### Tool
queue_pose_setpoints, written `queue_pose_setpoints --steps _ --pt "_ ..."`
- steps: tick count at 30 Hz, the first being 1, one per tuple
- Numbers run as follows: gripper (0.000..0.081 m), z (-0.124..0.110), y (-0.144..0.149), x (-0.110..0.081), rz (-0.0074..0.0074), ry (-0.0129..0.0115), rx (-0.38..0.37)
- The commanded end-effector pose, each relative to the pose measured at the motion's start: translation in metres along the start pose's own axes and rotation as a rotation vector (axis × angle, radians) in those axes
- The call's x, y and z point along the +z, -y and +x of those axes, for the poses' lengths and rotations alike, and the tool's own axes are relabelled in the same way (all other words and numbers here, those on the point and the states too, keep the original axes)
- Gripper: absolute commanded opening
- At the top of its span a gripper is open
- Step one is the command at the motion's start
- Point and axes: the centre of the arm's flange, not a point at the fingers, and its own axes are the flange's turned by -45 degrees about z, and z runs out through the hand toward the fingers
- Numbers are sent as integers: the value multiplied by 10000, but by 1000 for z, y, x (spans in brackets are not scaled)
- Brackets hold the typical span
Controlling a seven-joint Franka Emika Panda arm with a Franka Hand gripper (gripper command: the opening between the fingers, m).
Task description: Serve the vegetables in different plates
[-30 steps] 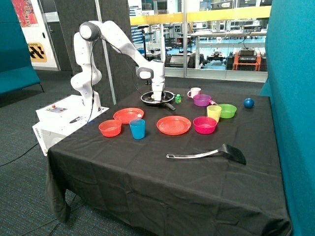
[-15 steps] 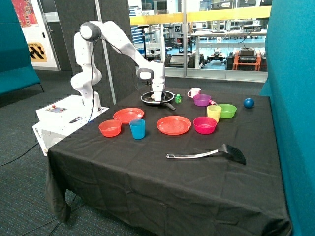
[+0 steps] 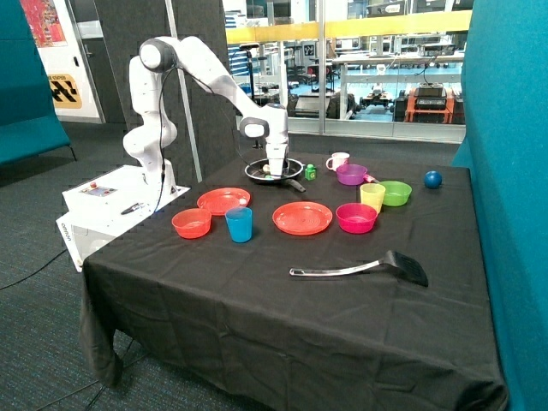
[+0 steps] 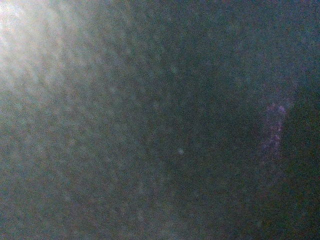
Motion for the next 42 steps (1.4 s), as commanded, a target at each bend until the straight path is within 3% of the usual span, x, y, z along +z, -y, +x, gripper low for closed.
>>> queue_pose_setpoints --steps 1,11,18,32,42 --pt "0 9 3 -26 18 64 -294" --pt "0 24 -10 -80 18 64 -264" --pt "0 34 -32 -101 16 64 168" --pt "0 52 -108 -103 12 65 1382" --pt "0 48 -158 -87 10 66 2182"
